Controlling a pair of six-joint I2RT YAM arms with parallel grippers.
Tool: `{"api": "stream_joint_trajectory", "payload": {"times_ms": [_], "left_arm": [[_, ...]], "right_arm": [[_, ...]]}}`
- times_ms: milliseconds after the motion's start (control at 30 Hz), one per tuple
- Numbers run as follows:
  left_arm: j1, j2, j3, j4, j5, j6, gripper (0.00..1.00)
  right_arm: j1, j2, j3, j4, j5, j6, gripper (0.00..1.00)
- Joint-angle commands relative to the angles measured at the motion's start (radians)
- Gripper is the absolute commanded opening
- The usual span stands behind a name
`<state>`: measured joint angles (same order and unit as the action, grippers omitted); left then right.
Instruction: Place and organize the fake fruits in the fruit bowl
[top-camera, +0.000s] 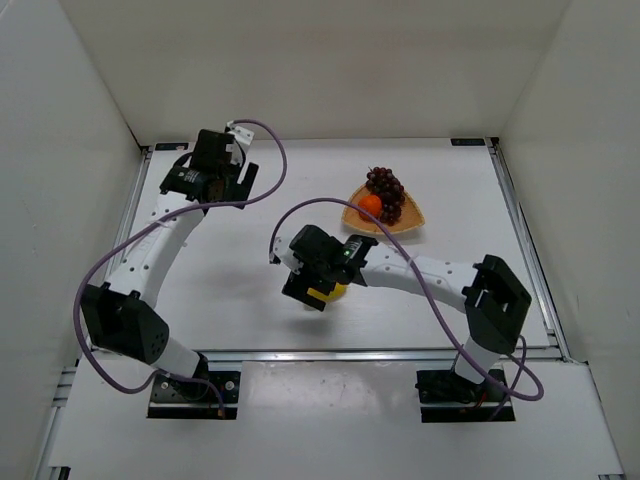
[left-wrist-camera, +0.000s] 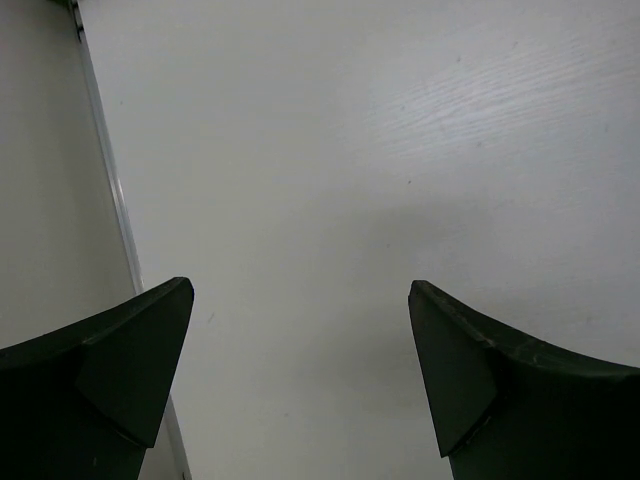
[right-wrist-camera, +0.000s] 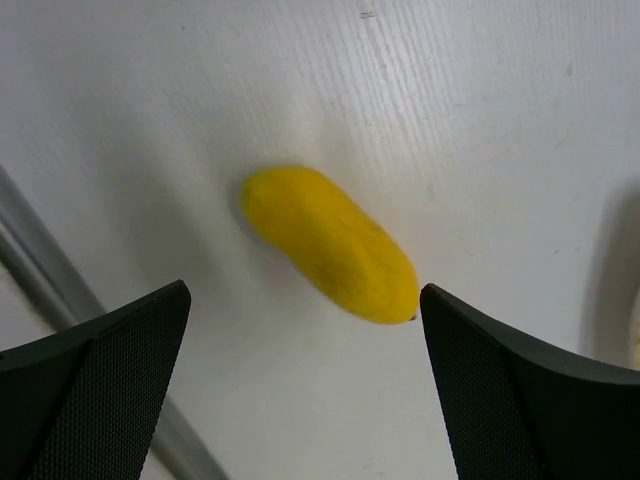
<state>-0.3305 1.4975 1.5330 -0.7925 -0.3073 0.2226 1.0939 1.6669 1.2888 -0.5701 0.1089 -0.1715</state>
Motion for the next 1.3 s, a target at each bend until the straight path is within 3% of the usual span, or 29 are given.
{"api": "stream_joint_trajectory", "payload": {"times_ms": [0,133,300,600,700,867,1067,1267], "left_arm": [[0.053,-0.071,-0.022,-0.037,-0.006,-0.029,1.0],[0.084,-0.094,-0.05,-0.048,0.017,-0.029,1.0],[0.096,-0.074,-0.059,-0.086,0.045,-0.029,1.0],[0.125,-0.02,-0.037,-0.122,0.082,-0.04,1.0],[0.134,-0.008,-0.037,-0.131,0.082,-0.04,1.0],[0.143,-0.008,-0.048,-0.131,0.091,-0.04,1.0],[0.165,-0.028,-0.08,-0.14,0.091,-0.04,1.0],[0.209,-0.059,-0.155,-0.14,0.091,-0.049,1.0]], "right_arm": [[-0.025,0.025,0.064,-0.024,0.011,-0.27,1.0],[-0.025,0.135,0.112,-0.014,0.038,-0.347,1.0],[-0.043,0.273,0.199,-0.138,-0.09,-0.347,1.0],[-0.109,0.309,0.165,-0.129,-0.199,-0.314,1.0],[-0.143,0.338,0.182,-0.139,-0.221,-0.254,0.89],[-0.143,0.329,0.247,-0.197,-0.206,-0.175,0.32],[-0.221,0.17,0.244,-0.137,-0.178,-0.04,0.1],[-0.527,0.097,0.316,-0.116,-0.005,0.283,0.08]]}}
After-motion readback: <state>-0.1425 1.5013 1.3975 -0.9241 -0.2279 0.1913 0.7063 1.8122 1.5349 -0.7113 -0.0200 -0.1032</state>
